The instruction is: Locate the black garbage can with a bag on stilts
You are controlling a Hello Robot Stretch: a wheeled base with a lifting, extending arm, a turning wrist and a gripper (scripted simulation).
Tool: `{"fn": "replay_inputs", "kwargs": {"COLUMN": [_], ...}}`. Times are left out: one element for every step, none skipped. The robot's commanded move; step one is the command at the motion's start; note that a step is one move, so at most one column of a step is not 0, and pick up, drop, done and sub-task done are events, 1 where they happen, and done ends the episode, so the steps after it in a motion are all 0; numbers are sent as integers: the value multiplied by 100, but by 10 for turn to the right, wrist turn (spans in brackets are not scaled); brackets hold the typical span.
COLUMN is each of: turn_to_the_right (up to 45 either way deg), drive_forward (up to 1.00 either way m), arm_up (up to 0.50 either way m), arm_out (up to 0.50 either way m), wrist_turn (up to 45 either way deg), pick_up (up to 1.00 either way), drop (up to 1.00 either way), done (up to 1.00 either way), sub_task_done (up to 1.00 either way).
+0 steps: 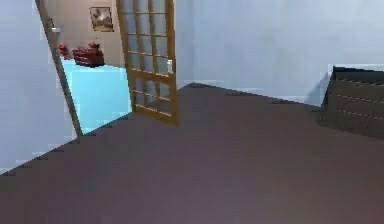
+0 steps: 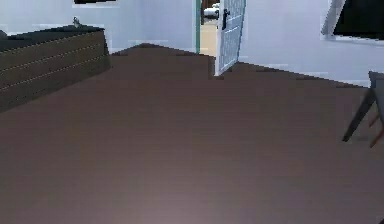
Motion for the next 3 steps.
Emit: {"fn": "replay_inputs", "kwargs": {"turn_to_the_right": [0,-330,0], "drive_forward": [55,0,100], "arm_up": [0,0,0], "arm_out": [0,0,0], "wrist_turn": [0,0,0], "pick_up": [0,0,0], "drop": [0,0,0], "done": [0,0,0], "sub_task_done": [0,0,0]}}
